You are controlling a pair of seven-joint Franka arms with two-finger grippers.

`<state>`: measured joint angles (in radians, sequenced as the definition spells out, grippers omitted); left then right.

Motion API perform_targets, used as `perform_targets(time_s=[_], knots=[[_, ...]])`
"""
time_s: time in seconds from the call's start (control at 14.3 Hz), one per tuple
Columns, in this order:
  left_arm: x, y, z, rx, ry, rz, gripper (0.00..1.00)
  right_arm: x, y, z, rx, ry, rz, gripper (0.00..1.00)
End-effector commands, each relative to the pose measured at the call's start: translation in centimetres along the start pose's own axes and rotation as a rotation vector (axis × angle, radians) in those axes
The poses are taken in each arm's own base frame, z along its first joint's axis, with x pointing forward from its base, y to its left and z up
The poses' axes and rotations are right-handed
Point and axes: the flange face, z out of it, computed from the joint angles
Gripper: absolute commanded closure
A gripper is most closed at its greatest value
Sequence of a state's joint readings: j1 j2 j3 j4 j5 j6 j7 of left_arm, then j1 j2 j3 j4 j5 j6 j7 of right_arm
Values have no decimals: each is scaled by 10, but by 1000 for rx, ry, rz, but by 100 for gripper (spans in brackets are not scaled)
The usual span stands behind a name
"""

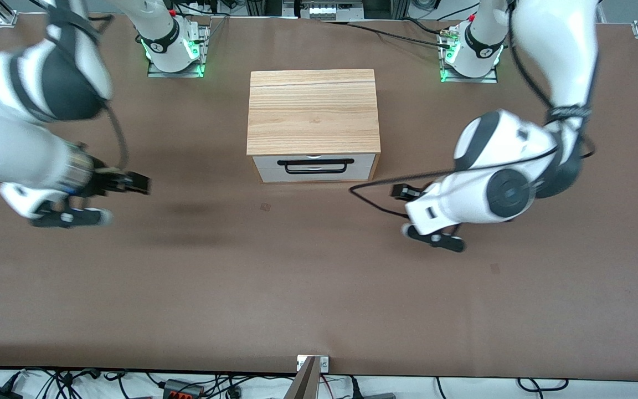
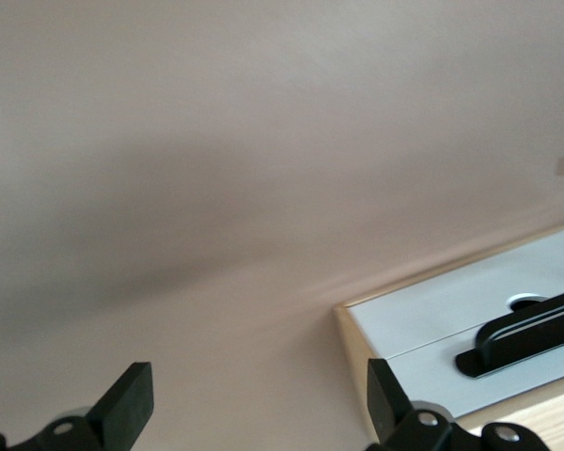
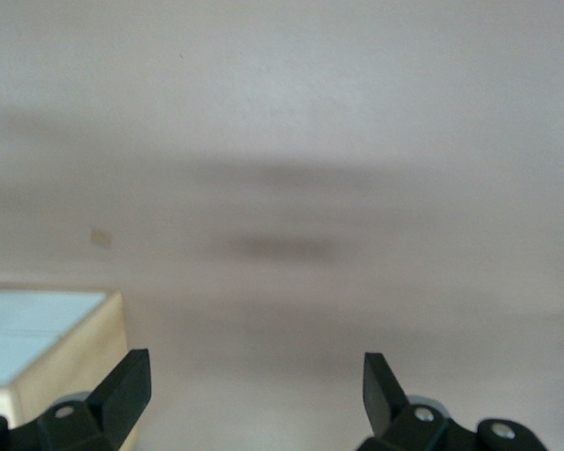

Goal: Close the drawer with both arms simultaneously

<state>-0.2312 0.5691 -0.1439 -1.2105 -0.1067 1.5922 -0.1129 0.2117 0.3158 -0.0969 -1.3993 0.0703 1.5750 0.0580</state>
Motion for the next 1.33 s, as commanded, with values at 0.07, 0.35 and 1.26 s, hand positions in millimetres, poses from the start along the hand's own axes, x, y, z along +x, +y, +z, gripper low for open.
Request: perform_targets(time_s=[0.07, 0.35, 1.26], knots=[[-42, -43, -52, 61, -66, -128, 0, -53, 49, -26, 19, -35, -37, 0], [-72, -91, -111, 46, 11, -205, 0, -86, 88, -32, -37, 82, 1, 0], [-130, -69, -149, 174, 94, -200, 0, -99, 118, -59, -27, 89, 56, 0]])
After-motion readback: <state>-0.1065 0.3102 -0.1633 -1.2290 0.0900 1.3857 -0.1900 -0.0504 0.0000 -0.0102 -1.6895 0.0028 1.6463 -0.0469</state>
